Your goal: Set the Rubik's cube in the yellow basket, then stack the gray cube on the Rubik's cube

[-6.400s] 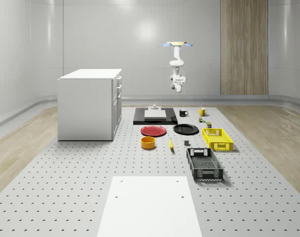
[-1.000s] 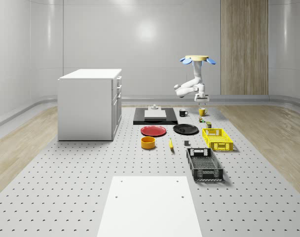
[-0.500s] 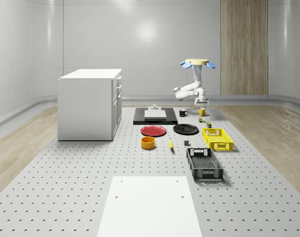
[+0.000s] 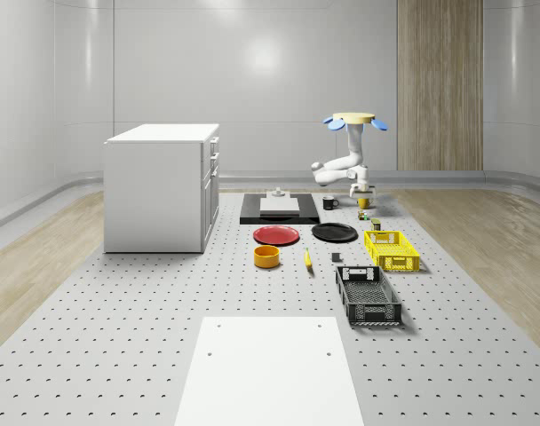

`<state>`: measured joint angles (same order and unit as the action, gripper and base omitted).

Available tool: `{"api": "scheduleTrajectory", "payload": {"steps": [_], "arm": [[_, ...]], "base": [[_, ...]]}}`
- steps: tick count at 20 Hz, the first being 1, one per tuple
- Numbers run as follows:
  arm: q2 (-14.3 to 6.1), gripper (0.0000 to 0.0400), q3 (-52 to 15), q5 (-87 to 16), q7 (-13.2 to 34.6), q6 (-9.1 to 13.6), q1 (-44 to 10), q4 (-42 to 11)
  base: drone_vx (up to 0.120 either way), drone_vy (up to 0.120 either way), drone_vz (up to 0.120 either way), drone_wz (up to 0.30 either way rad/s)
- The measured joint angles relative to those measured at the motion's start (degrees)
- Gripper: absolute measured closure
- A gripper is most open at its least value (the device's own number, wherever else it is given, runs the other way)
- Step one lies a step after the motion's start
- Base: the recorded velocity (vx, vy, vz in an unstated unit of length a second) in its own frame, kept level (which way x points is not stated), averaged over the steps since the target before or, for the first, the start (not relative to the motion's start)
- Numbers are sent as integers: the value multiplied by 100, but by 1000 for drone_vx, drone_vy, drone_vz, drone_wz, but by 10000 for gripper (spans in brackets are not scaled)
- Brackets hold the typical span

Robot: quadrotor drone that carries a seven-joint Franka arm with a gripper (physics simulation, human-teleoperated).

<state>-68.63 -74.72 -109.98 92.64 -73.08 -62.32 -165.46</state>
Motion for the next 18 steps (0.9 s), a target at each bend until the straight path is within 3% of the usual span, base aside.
{"api": "scheduleTrajectory", "payload": {"steps": [7, 18], "arm": [[-183, 0, -52, 93, 54, -169, -57, 12], [-517, 0, 232, -103, 63, -584, -87, 81]], "base": [[23, 0, -120, 0], [0, -11, -4, 0]]}}
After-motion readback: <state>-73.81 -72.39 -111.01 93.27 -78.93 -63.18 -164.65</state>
